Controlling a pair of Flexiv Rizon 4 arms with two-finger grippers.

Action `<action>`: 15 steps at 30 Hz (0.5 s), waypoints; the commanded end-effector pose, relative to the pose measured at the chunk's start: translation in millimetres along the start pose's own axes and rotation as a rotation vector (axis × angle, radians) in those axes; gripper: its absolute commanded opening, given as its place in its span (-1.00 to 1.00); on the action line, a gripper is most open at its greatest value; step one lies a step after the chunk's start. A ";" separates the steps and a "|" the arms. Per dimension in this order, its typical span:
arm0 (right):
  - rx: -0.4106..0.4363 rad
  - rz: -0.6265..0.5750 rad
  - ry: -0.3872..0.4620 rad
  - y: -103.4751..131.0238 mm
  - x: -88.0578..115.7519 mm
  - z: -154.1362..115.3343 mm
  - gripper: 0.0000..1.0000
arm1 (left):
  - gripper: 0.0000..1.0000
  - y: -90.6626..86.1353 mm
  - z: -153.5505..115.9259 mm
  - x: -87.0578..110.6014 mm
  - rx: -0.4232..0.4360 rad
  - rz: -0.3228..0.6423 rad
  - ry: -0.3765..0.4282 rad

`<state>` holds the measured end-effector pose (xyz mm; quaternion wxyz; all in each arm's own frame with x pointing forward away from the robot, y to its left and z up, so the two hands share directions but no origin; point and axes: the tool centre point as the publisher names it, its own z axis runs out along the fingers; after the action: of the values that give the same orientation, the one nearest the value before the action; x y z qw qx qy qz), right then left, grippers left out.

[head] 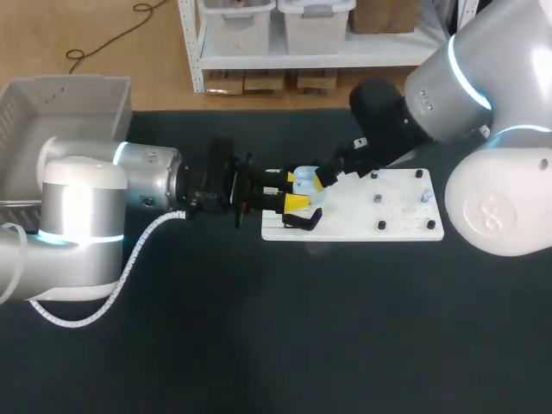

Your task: Pick up each earbud case from the left stands, insert the matching earbuds, close the lid, and place the case in the box.

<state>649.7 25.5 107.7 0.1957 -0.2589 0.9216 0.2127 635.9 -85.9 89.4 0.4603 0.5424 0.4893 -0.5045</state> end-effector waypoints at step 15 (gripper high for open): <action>0.160 -0.049 -0.095 -42.2 -16.0 -59.7 1.00 | -1.00 -1.0 -0.1 0.6 -0.004 0.002 -0.002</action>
<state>680.7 -15.6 142.5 0.2539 -0.2643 0.9141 0.1735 635.9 -85.9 89.5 0.4602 0.5424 0.4894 -0.5044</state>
